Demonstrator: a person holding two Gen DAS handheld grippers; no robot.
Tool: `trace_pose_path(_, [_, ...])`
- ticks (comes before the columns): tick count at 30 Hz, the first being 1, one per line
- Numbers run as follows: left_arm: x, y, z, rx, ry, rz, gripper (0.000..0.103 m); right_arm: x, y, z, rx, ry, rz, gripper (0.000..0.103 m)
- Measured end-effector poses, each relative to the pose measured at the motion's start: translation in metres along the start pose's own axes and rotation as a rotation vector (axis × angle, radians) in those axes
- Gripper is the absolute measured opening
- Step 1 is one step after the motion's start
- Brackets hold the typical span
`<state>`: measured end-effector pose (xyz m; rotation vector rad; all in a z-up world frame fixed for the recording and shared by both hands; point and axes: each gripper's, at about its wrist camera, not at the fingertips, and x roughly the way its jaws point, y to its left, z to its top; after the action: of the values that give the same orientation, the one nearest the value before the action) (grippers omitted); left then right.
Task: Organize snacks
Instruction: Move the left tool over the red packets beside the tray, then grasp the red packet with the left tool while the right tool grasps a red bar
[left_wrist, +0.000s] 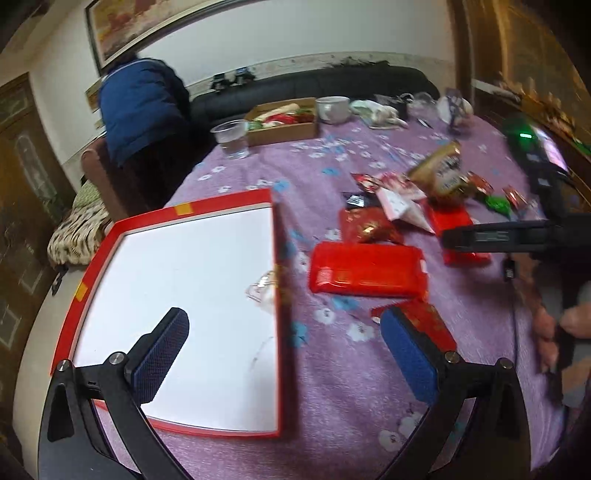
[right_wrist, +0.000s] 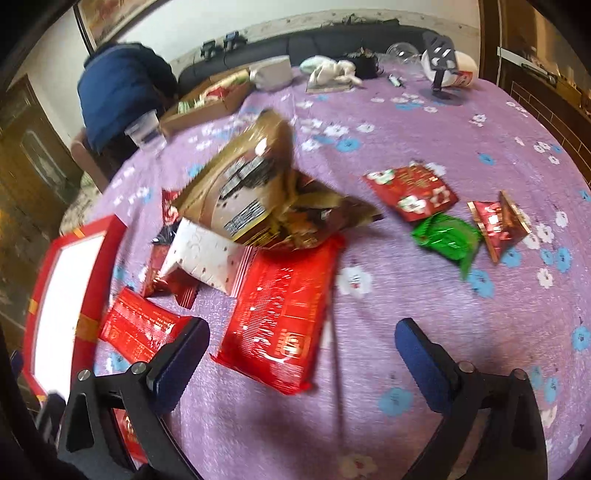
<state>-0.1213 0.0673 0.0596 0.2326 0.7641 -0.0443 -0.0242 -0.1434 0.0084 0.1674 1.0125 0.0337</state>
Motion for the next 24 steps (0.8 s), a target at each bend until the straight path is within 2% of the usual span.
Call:
trace_pose_path(4, [0.001, -0.007, 0.000, 0.015, 0.017, -0.029, 0.103, 0.010, 0.016, -0.002, -0.094, -0.008, -0.134, 0.092])
trace_pose_path(5, [0.001, -0.009, 0.000, 0.018, 0.023, -0.040, 0.103, 0.009, 0.019, -0.004, -0.112, -0.027, -0.135, 0.090])
trace_pose_path(8, [0.002, -0.016, 0.001, 0.019, 0.051, -0.089, 0.103, 0.004, 0.016, -0.004, -0.130, -0.042, -0.113, 0.074])
trace_pose_path(10, [0.004, -0.021, 0.001, 0.020, 0.069, -0.116, 0.103, -0.001, 0.009, -0.004, -0.134, -0.051, -0.106, 0.050])
trace_pose_path(16, [0.013, -0.041, 0.004, 0.025, 0.115, -0.149, 0.103, -0.012, -0.023, -0.013, -0.125, -0.082, -0.056, 0.049])
trace_pose_path(19, [0.019, -0.050, 0.005, 0.041, 0.122, -0.128, 0.103, -0.014, -0.035, -0.015, -0.114, -0.111, -0.033, 0.050])
trace_pose_path(24, [0.031, -0.059, 0.004, 0.056, 0.144, -0.094, 0.103, -0.013, -0.033, -0.017, -0.132, -0.135, -0.053, 0.050])
